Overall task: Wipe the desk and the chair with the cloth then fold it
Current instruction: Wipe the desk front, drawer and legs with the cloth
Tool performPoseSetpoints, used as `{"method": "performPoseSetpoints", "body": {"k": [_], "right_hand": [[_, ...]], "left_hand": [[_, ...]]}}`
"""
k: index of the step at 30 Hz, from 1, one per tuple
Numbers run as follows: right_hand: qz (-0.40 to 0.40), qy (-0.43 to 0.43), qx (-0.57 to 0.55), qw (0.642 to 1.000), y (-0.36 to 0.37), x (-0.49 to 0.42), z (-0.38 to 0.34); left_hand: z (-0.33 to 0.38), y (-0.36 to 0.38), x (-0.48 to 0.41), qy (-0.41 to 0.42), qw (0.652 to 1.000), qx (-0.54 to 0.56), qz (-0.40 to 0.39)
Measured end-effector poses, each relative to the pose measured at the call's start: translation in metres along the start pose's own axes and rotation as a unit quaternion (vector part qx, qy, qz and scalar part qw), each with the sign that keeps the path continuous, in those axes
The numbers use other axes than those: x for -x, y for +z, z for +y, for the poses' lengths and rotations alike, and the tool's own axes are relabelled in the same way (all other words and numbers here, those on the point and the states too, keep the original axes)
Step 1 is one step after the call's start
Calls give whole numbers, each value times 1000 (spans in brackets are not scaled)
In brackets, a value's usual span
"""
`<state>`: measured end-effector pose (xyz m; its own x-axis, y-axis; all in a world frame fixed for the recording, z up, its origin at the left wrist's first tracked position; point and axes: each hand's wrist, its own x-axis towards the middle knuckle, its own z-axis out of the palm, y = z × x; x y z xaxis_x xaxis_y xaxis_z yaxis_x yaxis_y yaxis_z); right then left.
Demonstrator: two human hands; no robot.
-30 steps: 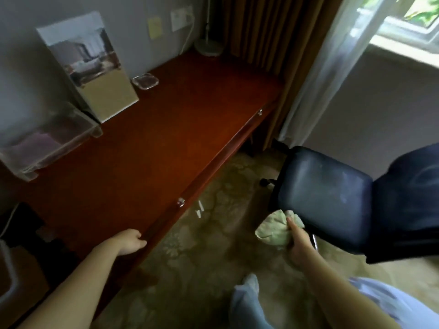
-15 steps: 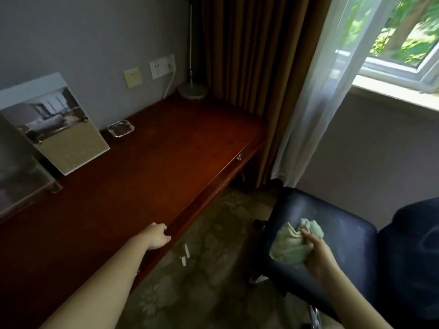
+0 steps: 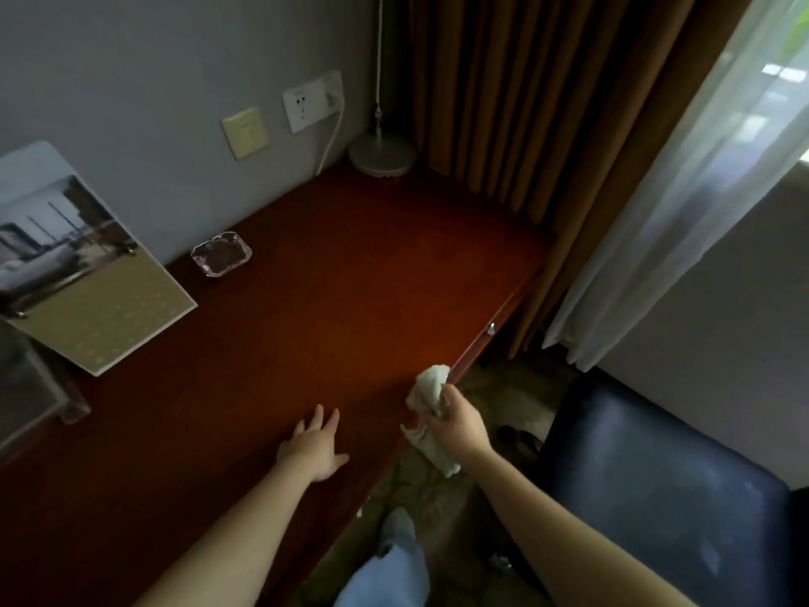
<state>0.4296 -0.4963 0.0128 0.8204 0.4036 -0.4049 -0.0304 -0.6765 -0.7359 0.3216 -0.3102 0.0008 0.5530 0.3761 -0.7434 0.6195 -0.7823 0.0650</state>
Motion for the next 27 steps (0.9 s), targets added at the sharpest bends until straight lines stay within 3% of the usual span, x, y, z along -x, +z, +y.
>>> {"method": "performPoseSetpoints", "body": {"k": [2,5,7,11,14,16,19,22,27], "right_hand": [[0,-30,61,998,17,-10,-8],[92,-69,196,974,32,-28,-28],[110,-93,259,955,37,-39,-35],[-62,-104,287,950,44,-67,-39],[-168,-170,377,895,41,-83,-24],[-184,-223,410,865,30,-95,-12],[-184,-314,488,793,9,-130,2],[-152,-287,492,808,-19,-176,-1],[-54,-124,452,882,-92,-279,-3]], "left_hand": [[-2,-15,-14,-8,1000,-2,6],[-8,-36,-34,-25,999,14,-15],[-9,-42,-40,-32,999,17,-31],[-7,-51,-52,-48,999,2,-21],[2,-58,-57,-63,998,-18,-9],[5,-63,-61,-68,998,-10,-13],[5,-70,-66,-75,996,35,-32],[8,-77,-72,-89,993,66,-36],[17,-77,-81,-122,985,120,-25]]}}
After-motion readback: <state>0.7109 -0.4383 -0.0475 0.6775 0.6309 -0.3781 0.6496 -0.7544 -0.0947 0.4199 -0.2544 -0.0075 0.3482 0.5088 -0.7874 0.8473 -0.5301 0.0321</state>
